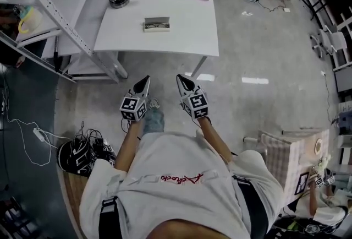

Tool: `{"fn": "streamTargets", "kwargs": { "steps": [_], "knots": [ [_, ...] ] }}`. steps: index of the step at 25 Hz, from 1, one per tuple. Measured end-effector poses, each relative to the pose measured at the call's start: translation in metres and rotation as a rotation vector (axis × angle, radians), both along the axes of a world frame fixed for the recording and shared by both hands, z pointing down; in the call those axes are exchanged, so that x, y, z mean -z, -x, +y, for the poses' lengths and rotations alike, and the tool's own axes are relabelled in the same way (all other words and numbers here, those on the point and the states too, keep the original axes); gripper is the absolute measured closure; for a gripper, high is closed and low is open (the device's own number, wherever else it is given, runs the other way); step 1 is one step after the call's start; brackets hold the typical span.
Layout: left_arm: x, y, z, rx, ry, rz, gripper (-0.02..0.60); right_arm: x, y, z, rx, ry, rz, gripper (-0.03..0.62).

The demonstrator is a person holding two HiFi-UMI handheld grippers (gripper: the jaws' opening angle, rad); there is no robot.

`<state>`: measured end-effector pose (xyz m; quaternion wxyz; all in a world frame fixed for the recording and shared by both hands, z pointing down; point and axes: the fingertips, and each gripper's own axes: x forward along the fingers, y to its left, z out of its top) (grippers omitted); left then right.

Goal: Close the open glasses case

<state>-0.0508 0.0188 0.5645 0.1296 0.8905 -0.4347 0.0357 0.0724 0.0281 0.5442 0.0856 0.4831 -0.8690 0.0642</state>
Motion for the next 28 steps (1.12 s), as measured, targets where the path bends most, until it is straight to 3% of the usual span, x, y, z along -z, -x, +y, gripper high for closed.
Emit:
{"fn": "streamTargets", "kwargs": {
  "steps": [28],
  "knots": [
    [0.011, 0.05, -0.212, -0.062, 0.013, -0.014, 0.557, 0.011, 0.061, -0.216, -0.025, 0.005, -0.005, 0.566]
  ]
}}
